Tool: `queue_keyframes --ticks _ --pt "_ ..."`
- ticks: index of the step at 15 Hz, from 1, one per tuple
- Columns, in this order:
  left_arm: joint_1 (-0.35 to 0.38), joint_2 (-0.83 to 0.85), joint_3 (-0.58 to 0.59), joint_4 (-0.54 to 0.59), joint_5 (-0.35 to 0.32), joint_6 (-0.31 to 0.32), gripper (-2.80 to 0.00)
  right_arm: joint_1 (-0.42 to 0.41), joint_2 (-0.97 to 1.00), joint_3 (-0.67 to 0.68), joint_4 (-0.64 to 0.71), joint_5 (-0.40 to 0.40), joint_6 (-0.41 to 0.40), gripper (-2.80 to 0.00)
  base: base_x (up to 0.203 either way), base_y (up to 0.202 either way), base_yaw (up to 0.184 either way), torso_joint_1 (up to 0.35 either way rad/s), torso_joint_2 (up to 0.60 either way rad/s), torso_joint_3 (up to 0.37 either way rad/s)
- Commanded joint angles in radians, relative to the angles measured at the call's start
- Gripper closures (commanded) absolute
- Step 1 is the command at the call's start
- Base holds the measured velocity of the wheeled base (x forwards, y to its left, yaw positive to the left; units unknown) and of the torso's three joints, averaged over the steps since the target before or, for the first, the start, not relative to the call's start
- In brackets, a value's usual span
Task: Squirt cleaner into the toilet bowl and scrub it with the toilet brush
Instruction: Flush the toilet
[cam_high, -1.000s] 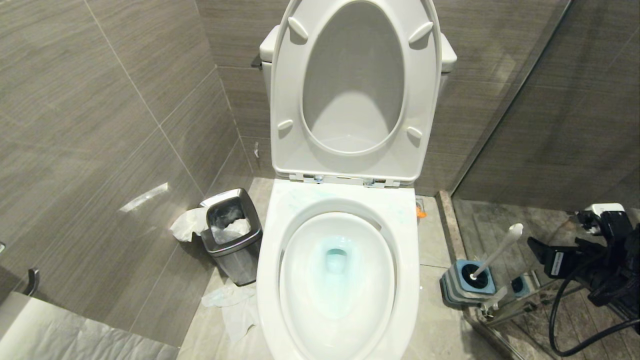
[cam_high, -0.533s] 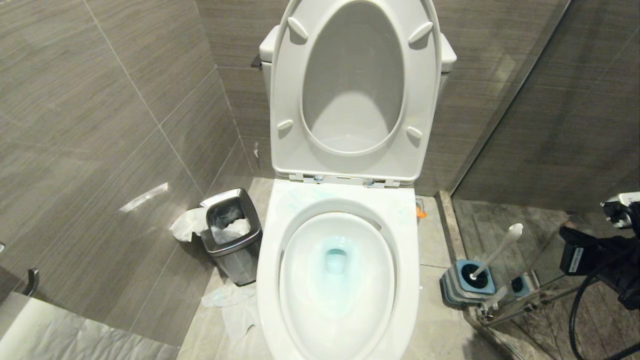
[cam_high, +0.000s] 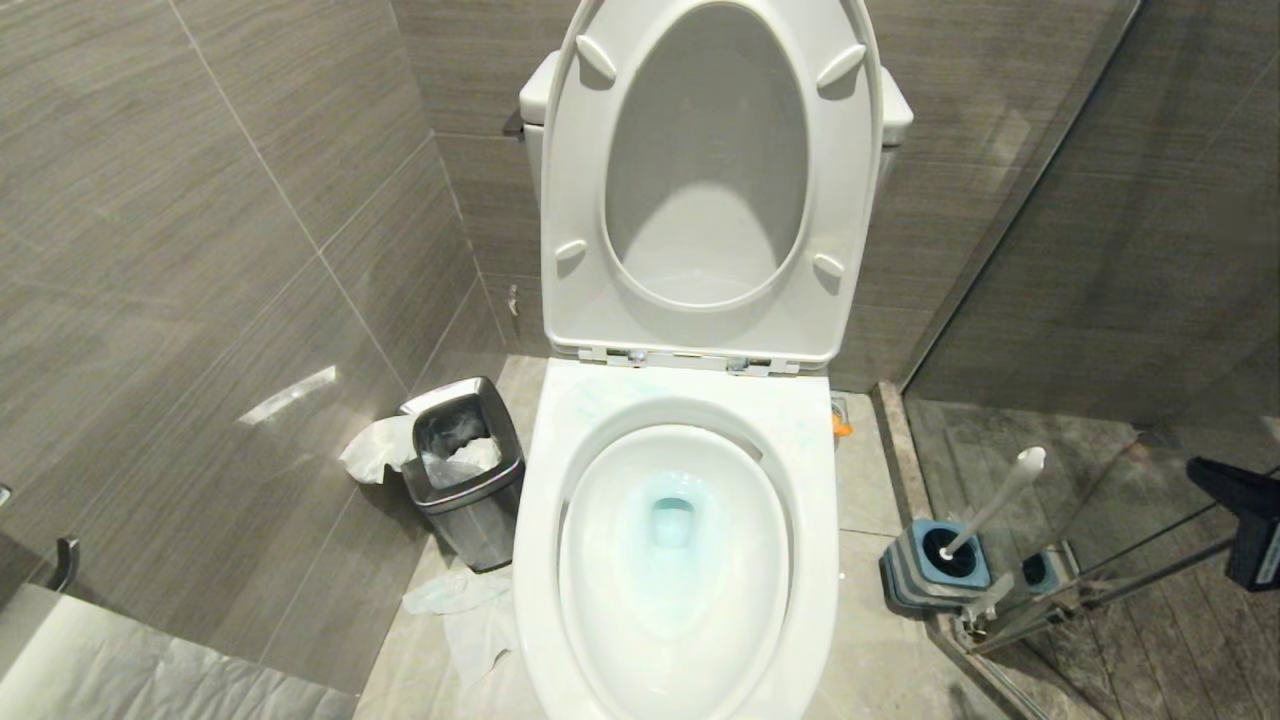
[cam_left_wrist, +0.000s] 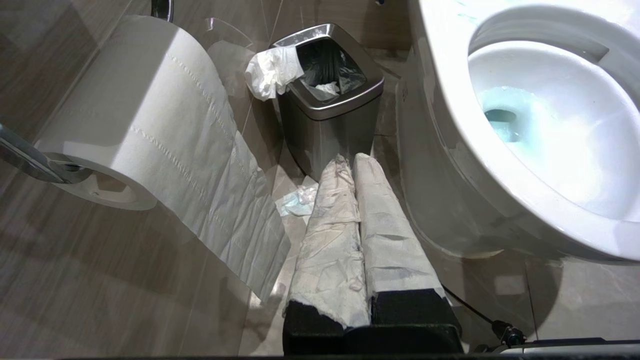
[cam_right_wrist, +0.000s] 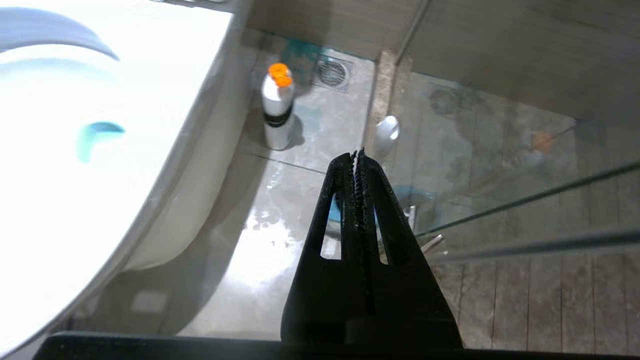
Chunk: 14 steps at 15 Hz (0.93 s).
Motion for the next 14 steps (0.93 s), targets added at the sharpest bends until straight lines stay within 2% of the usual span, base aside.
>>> queue_keyframes --ticks 1,7,9,10,12,14 --pt "0.000 0.000 0.002 0.000 0.000 0.001 0.00 0.000 -0.118 0.007 0.030 0.021 -0.002 0.00 0.000 0.000 0.000 0.000 0.00 0.000" --pt "0.000 0.000 0.002 0.000 0.000 0.001 0.00 0.000 -0.340 0.013 0.280 0.100 -0.001 0.00 0.000 0.000 0.000 0.000 0.00 0.000" --pt "0.000 0.000 0.002 0.000 0.000 -0.001 0.00 0.006 -0.388 0.021 0.304 0.103 -0.003 0.00 0.000 0.000 0.000 0.000 0.00 0.000" --pt "0.000 0.000 0.002 0.000 0.000 0.001 0.00 0.037 -0.391 0.024 0.304 0.096 -0.002 0.00 0.000 0.000 0.000 0.000 0.00 0.000" --pt "0.000 0.000 0.002 0.000 0.000 0.001 0.00 0.072 -0.406 0.041 0.301 0.045 0.005 0.00 0.000 0.000 0.000 0.000 0.00 0.000" --pt "0.000 0.000 0.002 0.000 0.000 0.001 0.00 0.073 -0.446 0.094 0.268 0.037 0.027 0.00 0.000 0.000 0.000 0.000 0.00 0.000"
